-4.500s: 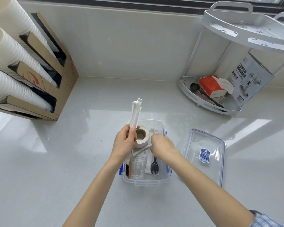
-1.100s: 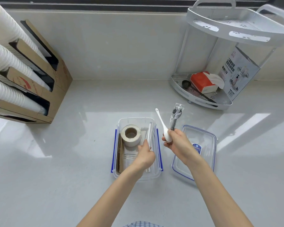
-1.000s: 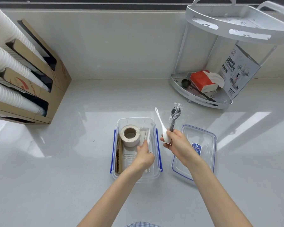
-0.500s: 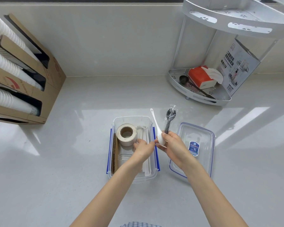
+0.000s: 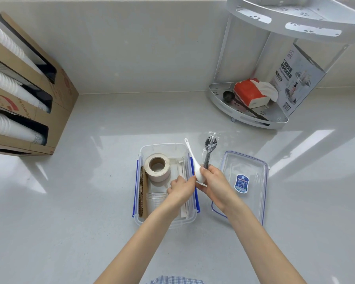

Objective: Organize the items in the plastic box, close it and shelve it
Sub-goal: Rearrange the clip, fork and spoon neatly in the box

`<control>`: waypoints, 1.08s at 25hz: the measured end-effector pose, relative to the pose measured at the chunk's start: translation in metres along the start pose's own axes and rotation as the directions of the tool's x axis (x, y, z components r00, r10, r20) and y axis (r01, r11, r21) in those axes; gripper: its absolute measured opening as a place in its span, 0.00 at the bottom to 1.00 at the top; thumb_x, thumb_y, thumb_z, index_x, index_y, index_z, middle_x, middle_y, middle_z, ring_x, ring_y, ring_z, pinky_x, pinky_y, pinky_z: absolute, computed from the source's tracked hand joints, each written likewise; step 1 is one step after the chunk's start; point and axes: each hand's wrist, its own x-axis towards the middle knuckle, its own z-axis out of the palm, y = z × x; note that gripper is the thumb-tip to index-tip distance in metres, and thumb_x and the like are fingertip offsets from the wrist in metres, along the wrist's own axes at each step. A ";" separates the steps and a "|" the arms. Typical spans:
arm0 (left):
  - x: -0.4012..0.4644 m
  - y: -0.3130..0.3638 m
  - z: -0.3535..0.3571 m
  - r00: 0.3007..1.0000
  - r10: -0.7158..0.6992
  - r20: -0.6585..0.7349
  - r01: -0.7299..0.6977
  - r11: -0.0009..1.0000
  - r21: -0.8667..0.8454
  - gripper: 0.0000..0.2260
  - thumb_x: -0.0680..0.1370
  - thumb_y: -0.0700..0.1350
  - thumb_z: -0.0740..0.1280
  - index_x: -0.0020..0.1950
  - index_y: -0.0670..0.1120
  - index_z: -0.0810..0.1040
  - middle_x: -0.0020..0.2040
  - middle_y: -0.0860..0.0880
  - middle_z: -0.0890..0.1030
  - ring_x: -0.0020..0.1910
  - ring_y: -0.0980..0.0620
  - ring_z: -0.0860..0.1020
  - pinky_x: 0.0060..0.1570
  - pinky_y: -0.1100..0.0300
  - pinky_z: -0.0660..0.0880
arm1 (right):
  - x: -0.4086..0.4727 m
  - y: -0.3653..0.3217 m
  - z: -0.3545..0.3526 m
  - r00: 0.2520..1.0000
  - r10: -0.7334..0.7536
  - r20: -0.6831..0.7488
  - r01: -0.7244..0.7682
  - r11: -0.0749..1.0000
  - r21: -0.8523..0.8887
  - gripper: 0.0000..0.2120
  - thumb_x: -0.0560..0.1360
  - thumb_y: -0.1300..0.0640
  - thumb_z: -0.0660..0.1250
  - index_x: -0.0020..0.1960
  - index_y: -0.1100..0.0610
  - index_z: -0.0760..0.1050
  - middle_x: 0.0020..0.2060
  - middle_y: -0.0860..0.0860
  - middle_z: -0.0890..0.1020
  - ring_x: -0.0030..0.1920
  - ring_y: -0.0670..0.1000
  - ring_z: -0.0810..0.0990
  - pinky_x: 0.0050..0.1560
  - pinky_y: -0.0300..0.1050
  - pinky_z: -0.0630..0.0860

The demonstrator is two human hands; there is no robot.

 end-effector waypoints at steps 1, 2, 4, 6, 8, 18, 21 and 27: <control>-0.002 0.000 0.001 1.000 0.011 -0.013 -0.010 1.000 0.017 0.28 0.77 0.54 0.53 0.73 0.42 0.51 0.76 0.44 0.53 0.74 0.43 0.51 0.73 0.46 0.54 | 0.000 0.000 -0.001 1.000 0.004 -0.001 -0.004 1.000 0.001 0.11 0.80 0.62 0.53 0.42 0.57 0.71 0.40 0.52 0.74 0.39 0.46 0.75 0.47 0.39 0.77; -0.003 0.000 0.001 1.000 0.014 -0.013 -0.014 1.000 0.012 0.28 0.78 0.54 0.53 0.73 0.42 0.50 0.76 0.44 0.52 0.75 0.43 0.51 0.73 0.47 0.54 | 0.000 0.001 -0.001 1.000 0.006 -0.001 -0.006 1.000 0.001 0.11 0.80 0.62 0.53 0.42 0.57 0.71 0.40 0.52 0.74 0.40 0.47 0.75 0.47 0.39 0.77; -0.002 0.000 0.000 1.000 -0.002 0.029 0.003 0.999 -0.044 0.28 0.77 0.55 0.53 0.73 0.43 0.53 0.76 0.44 0.54 0.74 0.43 0.55 0.72 0.47 0.57 | -0.001 0.001 -0.002 1.000 0.009 0.003 -0.009 1.000 -0.008 0.11 0.80 0.62 0.53 0.43 0.57 0.71 0.41 0.52 0.75 0.41 0.47 0.76 0.47 0.39 0.77; -0.004 -0.002 -0.002 0.997 -0.016 0.076 0.023 0.995 -0.095 0.28 0.76 0.55 0.54 0.72 0.43 0.56 0.75 0.44 0.57 0.73 0.44 0.58 0.71 0.47 0.60 | -0.001 0.001 -0.002 1.000 0.010 0.009 -0.010 1.000 -0.026 0.11 0.80 0.63 0.52 0.44 0.58 0.71 0.41 0.53 0.75 0.42 0.47 0.76 0.48 0.40 0.77; -0.007 -0.003 -0.006 0.994 0.008 0.109 0.008 0.990 -0.144 0.28 0.76 0.54 0.56 0.72 0.43 0.56 0.75 0.46 0.57 0.73 0.46 0.58 0.71 0.49 0.60 | 0.000 0.002 -0.002 1.000 0.003 0.003 -0.003 0.998 -0.061 0.10 0.80 0.63 0.52 0.45 0.58 0.71 0.40 0.53 0.76 0.42 0.48 0.77 0.53 0.43 0.76; -0.024 -0.001 -0.048 0.903 0.368 -0.220 -0.429 0.786 -0.446 0.17 0.78 0.43 0.60 0.65 0.39 0.69 0.52 0.42 0.78 0.42 0.55 0.79 0.35 0.72 0.77 | -0.019 -0.003 0.022 0.981 -0.134 0.137 0.185 0.850 -0.492 0.08 0.79 0.58 0.55 0.45 0.50 0.70 0.41 0.47 0.78 0.39 0.43 0.79 0.40 0.36 0.72; -0.027 -0.010 -0.051 0.913 0.346 -0.219 -0.409 0.777 -0.479 0.17 0.76 0.44 0.63 0.63 0.39 0.70 0.47 0.45 0.78 0.42 0.55 0.79 0.34 0.71 0.78 | -0.024 -0.003 0.030 0.980 -0.144 0.136 0.197 0.786 -0.587 0.11 0.80 0.56 0.54 0.49 0.59 0.73 0.42 0.52 0.79 0.36 0.45 0.79 0.39 0.38 0.74; -0.030 -0.023 -0.045 0.936 0.304 -0.176 -0.348 0.873 -0.342 0.16 0.76 0.44 0.62 0.63 0.41 0.71 0.47 0.46 0.77 0.48 0.49 0.75 0.55 0.55 0.72 | -0.031 0.006 0.039 0.985 -0.121 0.125 0.174 0.632 -0.755 0.12 0.79 0.59 0.50 0.49 0.61 0.72 0.43 0.58 0.81 0.40 0.57 0.84 0.50 0.52 0.81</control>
